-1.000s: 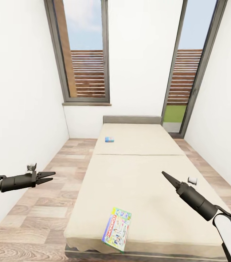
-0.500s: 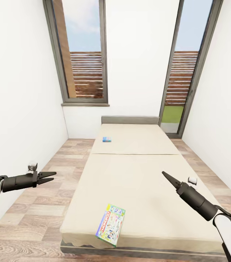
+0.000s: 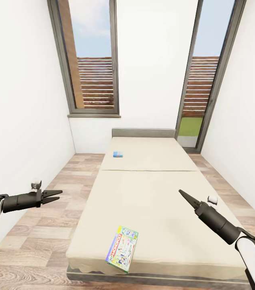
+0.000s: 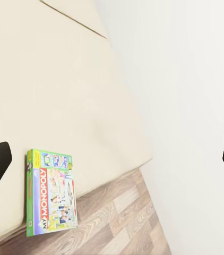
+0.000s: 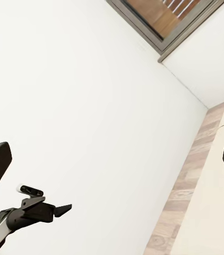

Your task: Put all the toys in the child's room - the three board games (two on the bed and one on the table), the two jigsaw puzzles on the table, and the tennis ball on the table - inside the toy box on the table in the child's room.

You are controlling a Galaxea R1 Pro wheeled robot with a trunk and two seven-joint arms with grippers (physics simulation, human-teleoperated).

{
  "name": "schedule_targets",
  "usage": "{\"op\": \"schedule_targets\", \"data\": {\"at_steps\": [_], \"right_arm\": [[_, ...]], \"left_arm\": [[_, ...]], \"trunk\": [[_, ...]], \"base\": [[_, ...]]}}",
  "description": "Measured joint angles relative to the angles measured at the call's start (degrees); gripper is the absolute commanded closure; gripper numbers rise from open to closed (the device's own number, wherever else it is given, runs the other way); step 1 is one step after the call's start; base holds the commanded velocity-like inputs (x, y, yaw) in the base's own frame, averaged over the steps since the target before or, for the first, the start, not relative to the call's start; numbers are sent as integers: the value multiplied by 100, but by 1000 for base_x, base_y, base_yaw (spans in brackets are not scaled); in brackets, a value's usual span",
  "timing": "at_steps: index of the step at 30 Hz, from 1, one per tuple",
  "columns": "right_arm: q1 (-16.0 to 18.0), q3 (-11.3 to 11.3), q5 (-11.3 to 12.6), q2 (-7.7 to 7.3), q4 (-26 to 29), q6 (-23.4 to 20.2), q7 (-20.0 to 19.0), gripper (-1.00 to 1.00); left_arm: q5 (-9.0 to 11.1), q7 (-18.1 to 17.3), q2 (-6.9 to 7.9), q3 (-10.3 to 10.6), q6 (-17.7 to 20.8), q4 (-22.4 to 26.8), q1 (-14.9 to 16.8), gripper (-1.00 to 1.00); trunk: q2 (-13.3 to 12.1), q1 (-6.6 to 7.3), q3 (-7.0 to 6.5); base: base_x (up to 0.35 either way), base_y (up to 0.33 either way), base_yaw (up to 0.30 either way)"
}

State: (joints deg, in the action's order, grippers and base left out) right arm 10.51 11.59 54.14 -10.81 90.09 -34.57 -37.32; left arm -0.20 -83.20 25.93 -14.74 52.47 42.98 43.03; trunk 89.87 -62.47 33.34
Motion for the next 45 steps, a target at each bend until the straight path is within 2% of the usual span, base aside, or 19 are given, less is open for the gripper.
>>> {"op": "schedule_targets", "data": {"at_steps": [19, 36, 45], "right_arm": [[0, -10, 0, 0, 0, 2, 6, -100], [-1, -12, 0, 4, 7, 1, 1, -100], [-1, -13, 1, 8, 9, 8, -4, -100]], "left_arm": [[-1, 1, 0, 8, -4, 0, 0, -100], [-2, -7, -91, 9, 2, -2, 1, -100], [-3, 0, -95, 8, 2, 0, 0, -100]], "trunk": [[0, 0, 0], [0, -2, -74], [0, -1, -150]], "base": [[0, -4, 0], [-88, -224, -109], [-90, -68, -100]]}}
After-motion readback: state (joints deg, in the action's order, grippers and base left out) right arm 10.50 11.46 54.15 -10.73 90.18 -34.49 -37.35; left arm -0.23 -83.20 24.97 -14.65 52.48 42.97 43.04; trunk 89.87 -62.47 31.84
